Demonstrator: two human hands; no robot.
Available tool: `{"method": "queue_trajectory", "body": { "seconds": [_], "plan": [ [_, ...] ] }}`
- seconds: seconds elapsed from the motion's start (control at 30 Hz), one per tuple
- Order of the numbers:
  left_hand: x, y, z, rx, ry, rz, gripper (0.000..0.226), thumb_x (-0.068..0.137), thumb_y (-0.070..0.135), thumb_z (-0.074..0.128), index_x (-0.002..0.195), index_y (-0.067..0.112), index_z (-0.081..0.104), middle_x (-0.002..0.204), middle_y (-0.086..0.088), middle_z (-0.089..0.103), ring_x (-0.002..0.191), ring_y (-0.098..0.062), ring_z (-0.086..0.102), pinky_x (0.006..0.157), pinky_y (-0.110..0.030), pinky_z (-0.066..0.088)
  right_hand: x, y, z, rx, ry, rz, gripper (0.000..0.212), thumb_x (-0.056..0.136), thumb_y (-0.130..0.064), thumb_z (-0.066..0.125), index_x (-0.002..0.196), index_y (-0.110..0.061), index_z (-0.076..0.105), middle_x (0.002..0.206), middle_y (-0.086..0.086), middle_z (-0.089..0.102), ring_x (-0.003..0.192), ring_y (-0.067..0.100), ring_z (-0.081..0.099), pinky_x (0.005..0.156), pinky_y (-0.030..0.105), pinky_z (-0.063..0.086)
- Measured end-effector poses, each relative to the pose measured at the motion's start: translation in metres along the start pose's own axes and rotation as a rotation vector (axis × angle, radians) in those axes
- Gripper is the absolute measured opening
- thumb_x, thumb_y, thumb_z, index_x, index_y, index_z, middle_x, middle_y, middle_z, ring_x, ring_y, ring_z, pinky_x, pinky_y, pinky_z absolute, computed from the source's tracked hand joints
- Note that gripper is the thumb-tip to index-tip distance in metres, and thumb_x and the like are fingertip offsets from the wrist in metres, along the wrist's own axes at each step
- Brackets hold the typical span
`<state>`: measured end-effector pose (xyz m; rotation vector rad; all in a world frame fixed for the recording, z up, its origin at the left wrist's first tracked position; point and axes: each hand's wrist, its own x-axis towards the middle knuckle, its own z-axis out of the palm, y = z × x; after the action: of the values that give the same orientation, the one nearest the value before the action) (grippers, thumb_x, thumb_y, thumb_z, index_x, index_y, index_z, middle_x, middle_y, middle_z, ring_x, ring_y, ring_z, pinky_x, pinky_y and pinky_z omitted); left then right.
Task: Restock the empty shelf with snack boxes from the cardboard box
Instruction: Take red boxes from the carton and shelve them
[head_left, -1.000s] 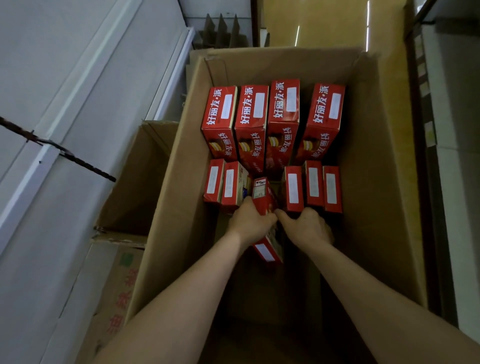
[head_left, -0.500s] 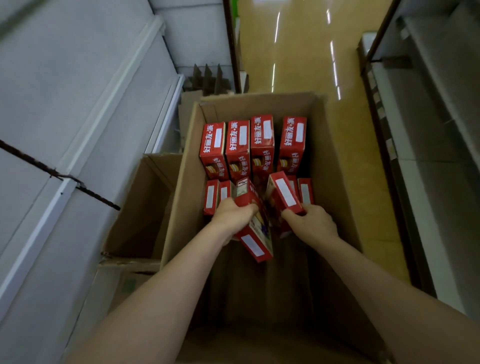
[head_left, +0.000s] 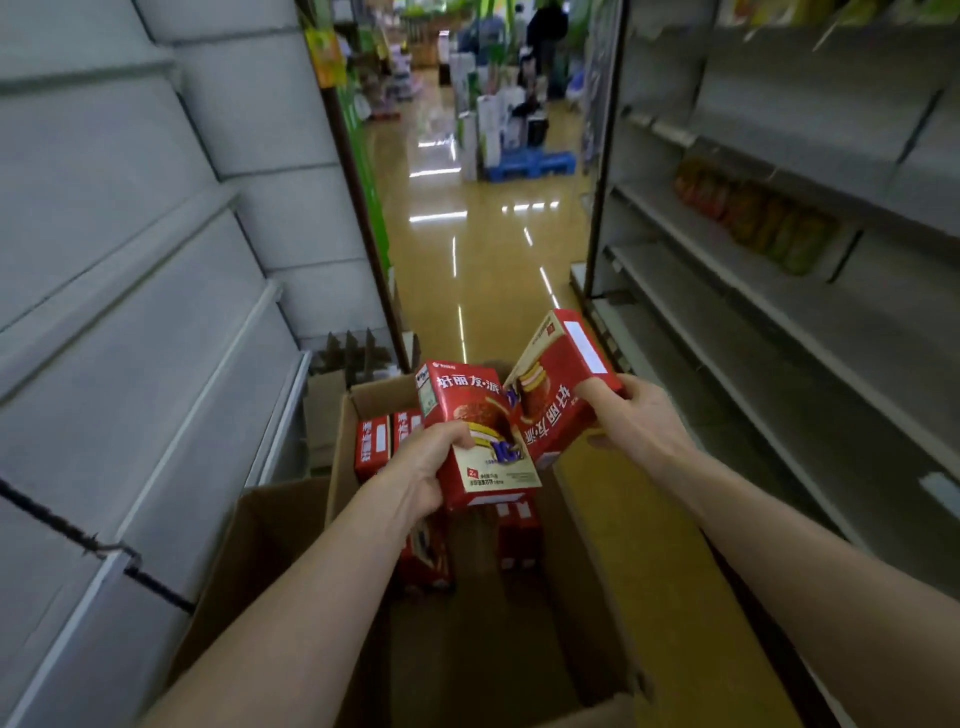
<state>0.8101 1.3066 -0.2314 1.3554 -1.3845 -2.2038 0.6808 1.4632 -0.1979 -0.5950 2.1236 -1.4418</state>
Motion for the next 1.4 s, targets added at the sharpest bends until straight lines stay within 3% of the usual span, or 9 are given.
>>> {"method": "queue_trajectory", "body": {
  "seconds": [0.23, 0.4, 0.53, 0.6, 0.67, 0.77, 0.93, 1.17, 1.4],
  "plan": [
    [-0.051, 0.03, 0.066, -0.017, -0.125, 0.094, 0.053, 0.077, 0.002, 0.062, 0.127, 0.01, 0.049, 0.111, -0.022, 0.067, 0.097, -0.039, 0.067, 0.078, -0.049, 0.057, -0.045, -0.042, -0.082, 0.002, 0.123, -0.12, 0.048, 0.094, -0.038, 0.055, 0.132, -0.01, 0.049, 0.104, 0.001, 0.066, 0.088, 0.01, 0.063, 0.068, 0.023, 0.051],
    [-0.104, 0.039, 0.133, 0.036, -0.232, 0.181, 0.041, 0.08, 0.004, 0.061, 0.12, 0.007, 0.051, 0.107, -0.021, 0.068, 0.093, -0.036, 0.067, 0.071, -0.044, 0.057, -0.094, -0.058, -0.158, 0.055, 0.245, -0.18, 0.027, 0.093, -0.04, 0.055, 0.108, -0.019, 0.052, 0.092, -0.005, 0.067, 0.081, 0.008, 0.064, 0.072, 0.026, 0.053],
    [-0.153, 0.032, 0.195, 0.019, -0.344, 0.249, 0.025, 0.083, 0.011, 0.065, 0.106, 0.008, 0.056, 0.092, -0.016, 0.072, 0.081, -0.031, 0.069, 0.068, -0.042, 0.058, -0.143, -0.063, -0.229, 0.099, 0.366, -0.207, 0.035, 0.093, -0.04, 0.056, 0.116, -0.014, 0.055, 0.093, -0.004, 0.067, 0.084, 0.011, 0.066, 0.076, 0.029, 0.054],
    [-0.179, 0.024, 0.226, -0.007, -0.43, 0.268, 0.033, 0.079, 0.019, 0.071, 0.108, 0.009, 0.058, 0.093, -0.016, 0.074, 0.081, -0.03, 0.071, 0.073, -0.042, 0.059, -0.166, -0.064, -0.263, 0.114, 0.417, -0.215, 0.039, 0.093, -0.04, 0.055, 0.118, -0.011, 0.057, 0.096, 0.0, 0.069, 0.083, 0.013, 0.067, 0.077, 0.032, 0.056],
    [-0.203, 0.015, 0.254, -0.026, -0.517, 0.281, 0.046, 0.072, 0.025, 0.073, 0.113, 0.009, 0.059, 0.096, -0.016, 0.074, 0.081, -0.029, 0.072, 0.075, -0.041, 0.058, -0.19, -0.064, -0.293, 0.135, 0.469, -0.217, 0.035, 0.093, -0.039, 0.054, 0.111, -0.01, 0.061, 0.093, 0.002, 0.071, 0.08, 0.014, 0.067, 0.074, 0.034, 0.057],
    [-0.235, 0.002, 0.291, -0.048, -0.615, 0.258, 0.033, 0.082, 0.025, 0.067, 0.109, 0.007, 0.058, 0.089, -0.018, 0.074, 0.075, -0.03, 0.072, 0.07, -0.04, 0.058, -0.226, -0.06, -0.337, 0.157, 0.573, -0.229, 0.03, 0.092, -0.042, 0.054, 0.092, -0.014, 0.066, 0.084, 0.003, 0.073, 0.079, 0.017, 0.069, 0.076, 0.041, 0.059],
    [-0.285, -0.021, 0.35, -0.052, -0.778, 0.246, 0.026, 0.089, 0.026, 0.059, 0.107, 0.007, 0.058, 0.087, -0.019, 0.073, 0.073, -0.032, 0.072, 0.067, -0.04, 0.058, -0.286, -0.055, -0.393, 0.135, 0.697, -0.235, 0.036, 0.095, -0.046, 0.049, 0.081, -0.015, 0.059, 0.073, -0.002, 0.067, 0.063, 0.009, 0.06, 0.06, 0.027, 0.048],
    [-0.332, -0.05, 0.413, 0.007, -1.038, 0.189, 0.037, 0.082, 0.035, 0.056, 0.087, 0.004, 0.075, 0.09, -0.02, 0.072, 0.076, -0.034, 0.071, 0.078, -0.043, 0.054, -0.341, -0.046, -0.449, -0.012, 0.909, -0.124, 0.05, 0.086, -0.064, 0.046, 0.076, -0.018, 0.062, 0.079, 0.002, 0.072, 0.081, 0.022, 0.068, 0.087, 0.044, 0.053],
    [-0.371, -0.078, 0.479, 0.025, -1.282, 0.064, 0.052, 0.075, 0.039, 0.059, 0.114, 0.003, 0.06, 0.099, -0.019, 0.067, 0.087, -0.033, 0.066, 0.082, -0.043, 0.053, -0.382, -0.049, -0.488, 0.011, 0.998, -0.003, 0.064, 0.064, -0.074, 0.051, 0.081, -0.015, 0.069, 0.08, 0.004, 0.074, 0.079, 0.025, 0.07, 0.082, 0.039, 0.055]
  ]
}}
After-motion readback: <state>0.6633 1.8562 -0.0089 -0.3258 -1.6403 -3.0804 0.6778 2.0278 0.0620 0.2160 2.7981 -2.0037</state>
